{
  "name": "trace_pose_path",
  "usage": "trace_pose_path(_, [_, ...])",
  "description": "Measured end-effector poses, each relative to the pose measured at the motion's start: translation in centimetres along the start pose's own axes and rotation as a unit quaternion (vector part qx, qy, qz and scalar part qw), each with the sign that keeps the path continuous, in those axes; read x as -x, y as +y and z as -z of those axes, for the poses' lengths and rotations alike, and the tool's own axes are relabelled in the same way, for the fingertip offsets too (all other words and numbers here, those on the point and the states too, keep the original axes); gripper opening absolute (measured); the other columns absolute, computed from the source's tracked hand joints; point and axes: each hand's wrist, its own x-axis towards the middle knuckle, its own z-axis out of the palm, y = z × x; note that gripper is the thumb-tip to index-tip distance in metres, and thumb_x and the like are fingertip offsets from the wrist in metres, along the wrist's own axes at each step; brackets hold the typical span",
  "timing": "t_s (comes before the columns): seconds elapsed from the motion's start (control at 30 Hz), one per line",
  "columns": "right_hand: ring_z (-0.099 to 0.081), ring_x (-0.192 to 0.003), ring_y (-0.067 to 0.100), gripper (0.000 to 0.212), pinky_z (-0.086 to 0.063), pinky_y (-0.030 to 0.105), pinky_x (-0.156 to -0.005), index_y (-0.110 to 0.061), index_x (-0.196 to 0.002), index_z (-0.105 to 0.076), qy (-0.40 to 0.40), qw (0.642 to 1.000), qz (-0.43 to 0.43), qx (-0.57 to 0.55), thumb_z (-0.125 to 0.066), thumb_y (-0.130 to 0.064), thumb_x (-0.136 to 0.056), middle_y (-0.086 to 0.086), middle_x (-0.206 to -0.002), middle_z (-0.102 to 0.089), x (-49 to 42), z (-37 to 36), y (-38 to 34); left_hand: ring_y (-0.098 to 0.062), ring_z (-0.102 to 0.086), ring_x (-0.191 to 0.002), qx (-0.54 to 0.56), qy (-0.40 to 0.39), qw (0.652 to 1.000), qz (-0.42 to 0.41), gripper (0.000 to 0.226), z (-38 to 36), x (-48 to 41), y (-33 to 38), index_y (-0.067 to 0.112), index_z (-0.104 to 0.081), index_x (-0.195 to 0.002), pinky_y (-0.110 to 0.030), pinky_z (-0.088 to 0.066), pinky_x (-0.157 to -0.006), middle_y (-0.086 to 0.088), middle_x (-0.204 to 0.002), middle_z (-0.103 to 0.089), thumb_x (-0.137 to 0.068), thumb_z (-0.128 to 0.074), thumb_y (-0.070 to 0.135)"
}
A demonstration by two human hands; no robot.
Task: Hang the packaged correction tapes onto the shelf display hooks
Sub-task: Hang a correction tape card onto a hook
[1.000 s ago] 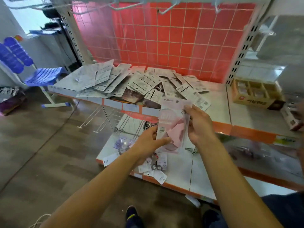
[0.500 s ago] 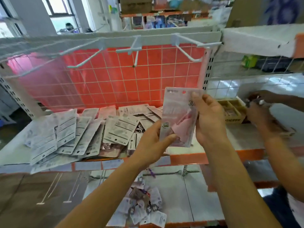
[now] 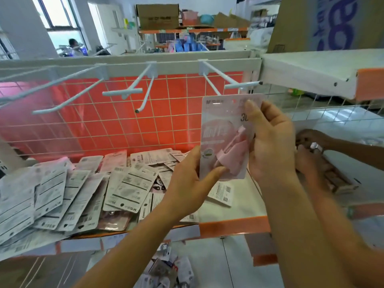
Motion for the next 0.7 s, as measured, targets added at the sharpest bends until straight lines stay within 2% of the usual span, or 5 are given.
trace_pose_path(0.27, [-0.063, -0.083, 0.028, 0.012, -0.056, 0.05, -0.078, -0.012, -0.099, -0.068, 0.017, 0.998, -0.035, 0.039, -0.061, -0.017, -0.091, 0.012, -0.091, -0.068, -1.8, -0.2, 1.6, -0.019, -0.065, -0.088, -0.005, -0.016, 1.0, 0.017, 0.039, 0.2, -1.2, -1.7, 0.027, -0.057, -0.113, -0.05, -0.054, -0.077, 0.003, -0.097, -0.067, -0.08, -0.062, 0.047])
trace_pose_path(0.43, [-0.063, -0.066, 0.011, 0.006, -0.057, 0.03, -0.063, -0.02, -0.087, -0.067, 0.027, 0.996, -0.02, 0.088, -0.062, -0.018, -0.091, -0.008, -0.07, -0.068, -5.6, -1.0, 3.6, -0.022, -0.066, -0.091, -0.019, -0.027, 0.997, 0.066, 0.035, 0.6, -5.2, -3.9, 0.026, -0.056, -0.107, -0.048, -0.055, -0.081, -0.002, -0.1, -0.067, -0.081, -0.066, 0.046])
trace_pose_path(0.57, [-0.057, -0.06, 0.014, 0.015, -0.051, 0.031, -0.056, -0.025, -0.078, -0.06, 0.057, 0.991, -0.033, 0.117, -0.066, -0.017, -0.089, -0.004, -0.066, -0.06, -10.6, -2.4, 6.3, -0.023, -0.065, -0.093, -0.056, -0.037, 0.99, 0.121, 0.028, 1.5, -11.0, -6.3, 0.019, -0.055, -0.109, -0.049, -0.054, -0.085, -0.004, -0.102, -0.068, -0.088, -0.066, 0.034])
trace_pose_path(0.63, [-0.057, -0.059, 0.019, 0.011, -0.051, 0.034, -0.056, -0.017, -0.079, -0.065, 0.049, 0.99, -0.045, 0.121, -0.069, -0.025, -0.086, 0.001, -0.065, -0.06, -13.1, -2.9, 7.7, -0.024, -0.064, -0.098, -0.109, -0.031, 0.986, 0.125, 0.032, 2.2, -13.8, -7.6, 0.017, -0.055, -0.115, -0.049, -0.052, -0.088, -0.004, -0.107, -0.067, -0.089, -0.065, 0.034])
trace_pose_path(0.7, [-0.061, -0.063, 0.027, 0.027, -0.054, 0.043, -0.057, -0.006, -0.085, -0.069, 0.046, 0.988, -0.051, 0.14, -0.07, -0.032, -0.079, 0.01, -0.07, -0.064, -15.5, -3.2, 9.2, -0.026, -0.062, -0.1, -0.153, -0.038, 0.981, 0.116, 0.033, 2.8, -15.7, -8.5, 0.014, -0.055, -0.117, -0.048, -0.05, -0.09, -0.006, -0.11, -0.066, -0.091, -0.062, 0.033])
